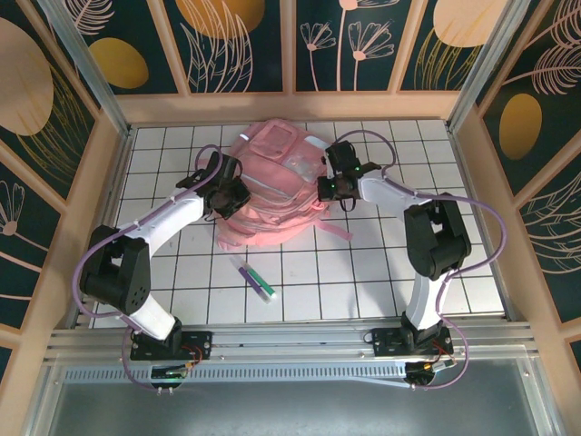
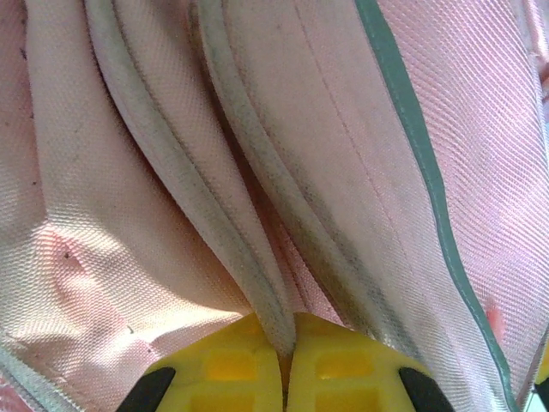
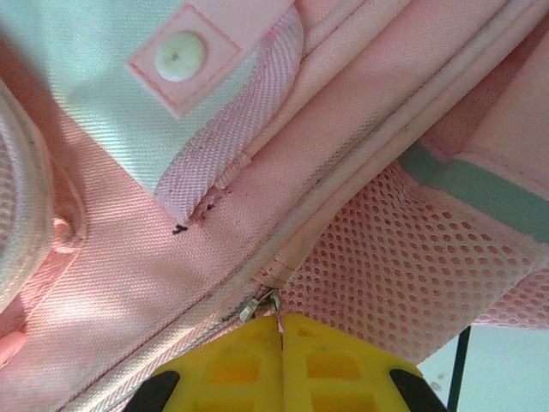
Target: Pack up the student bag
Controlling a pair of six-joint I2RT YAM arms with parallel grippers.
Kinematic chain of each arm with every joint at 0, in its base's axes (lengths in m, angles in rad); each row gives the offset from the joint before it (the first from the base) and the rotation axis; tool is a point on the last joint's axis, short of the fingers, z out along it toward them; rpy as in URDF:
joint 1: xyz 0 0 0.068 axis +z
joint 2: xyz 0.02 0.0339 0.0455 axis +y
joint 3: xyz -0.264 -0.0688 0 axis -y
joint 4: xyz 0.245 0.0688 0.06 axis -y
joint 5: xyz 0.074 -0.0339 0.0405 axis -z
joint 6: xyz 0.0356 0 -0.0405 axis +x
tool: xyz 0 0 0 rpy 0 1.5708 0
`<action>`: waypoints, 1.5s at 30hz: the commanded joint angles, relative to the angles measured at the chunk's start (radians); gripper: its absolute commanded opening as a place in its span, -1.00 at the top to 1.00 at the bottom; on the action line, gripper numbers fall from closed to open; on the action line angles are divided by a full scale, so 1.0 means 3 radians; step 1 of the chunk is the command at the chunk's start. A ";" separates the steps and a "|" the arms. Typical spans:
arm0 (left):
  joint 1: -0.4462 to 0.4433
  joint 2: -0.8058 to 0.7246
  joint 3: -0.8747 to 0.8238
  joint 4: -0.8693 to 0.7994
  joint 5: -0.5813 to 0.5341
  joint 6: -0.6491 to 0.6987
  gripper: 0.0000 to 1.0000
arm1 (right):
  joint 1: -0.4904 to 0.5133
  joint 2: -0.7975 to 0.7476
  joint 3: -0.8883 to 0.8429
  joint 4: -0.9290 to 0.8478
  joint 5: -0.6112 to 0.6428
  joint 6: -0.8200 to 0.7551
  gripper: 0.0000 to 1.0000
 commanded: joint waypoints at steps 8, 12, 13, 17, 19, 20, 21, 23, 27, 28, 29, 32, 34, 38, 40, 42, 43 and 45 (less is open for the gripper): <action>0.0111 -0.0804 0.0142 -0.0320 -0.0384 0.0724 0.15 | -0.0178 -0.0527 0.0026 -0.0431 -0.0250 -0.0325 0.26; 0.0115 -0.0732 0.0267 -0.0550 -0.0403 0.0739 0.12 | -0.0097 -0.0731 -0.0195 -0.0074 -0.0381 -0.0709 0.10; 0.0111 -0.0688 0.0262 -0.0533 -0.0371 0.0716 0.11 | -0.0085 -0.0769 -0.0266 0.0030 -0.0515 -0.0868 0.07; 0.0111 -0.0416 0.0323 -0.0551 -0.0338 0.0451 0.08 | 0.0030 -0.0858 -0.0576 0.0455 -0.0948 -0.1533 0.01; 0.0110 -0.0300 0.0321 -0.0512 -0.0332 0.0244 0.04 | 0.0071 -0.0881 -0.0691 0.0650 -0.0925 -0.1694 0.00; 0.0110 -0.0240 0.0324 -0.0476 -0.0329 0.0160 0.03 | 0.0073 -0.0885 -0.0711 0.0714 -0.0912 -0.1680 0.00; 0.0110 -0.0194 0.0328 -0.0454 -0.0330 0.0103 0.02 | 0.0070 -0.0873 -0.0699 0.0727 -0.0905 -0.1660 0.00; 0.0110 -0.0115 0.0317 -0.0390 -0.0353 -0.0026 0.02 | 0.0072 -0.0839 -0.0653 0.0687 -0.0907 -0.1680 0.00; 0.0110 -0.0027 0.0274 -0.0161 -0.0294 -0.0162 0.03 | 0.0081 -0.0846 -0.0707 0.0699 -0.0899 -0.1692 0.02; 0.0110 -0.0006 0.0259 -0.0077 -0.0262 -0.0189 0.03 | 0.0080 -0.0862 -0.0747 0.0725 -0.0895 -0.1691 0.02; 0.0109 0.0016 0.0235 -0.0014 -0.0235 -0.0227 0.04 | 0.0079 -0.0871 -0.0769 0.0737 -0.0887 -0.1694 0.02; 0.0109 0.0098 0.0192 0.0088 -0.0194 -0.0300 0.05 | 0.0087 -0.0877 -0.0818 0.0730 -0.0845 -0.1724 0.04; 0.0108 0.0151 0.0171 0.0123 -0.0153 -0.0322 0.06 | 0.0087 -0.0901 -0.0842 0.0747 -0.0816 -0.1741 0.05; 0.0110 0.0193 0.0120 0.0096 -0.0187 -0.0411 0.03 | 0.0085 -0.0986 -0.0897 0.0824 -0.0826 -0.1736 0.05; 0.0110 0.0168 0.0087 0.0045 -0.0268 -0.0469 -0.03 | 0.0086 -0.1004 -0.0901 0.0830 -0.0804 -0.1736 0.05; 0.0110 0.0156 0.0059 0.0034 -0.0325 -0.0508 -0.08 | 0.0085 -0.1012 -0.0919 0.0832 -0.0797 -0.1740 0.05; 0.0109 0.0156 0.0045 0.0054 -0.0320 -0.0524 -0.09 | 0.0085 -0.1014 -0.0927 0.0839 -0.0792 -0.1737 0.05; 0.0110 0.0184 0.0027 0.0122 -0.0266 -0.0548 -0.08 | 0.0087 -0.1013 -0.0940 0.0856 -0.0792 -0.1735 0.07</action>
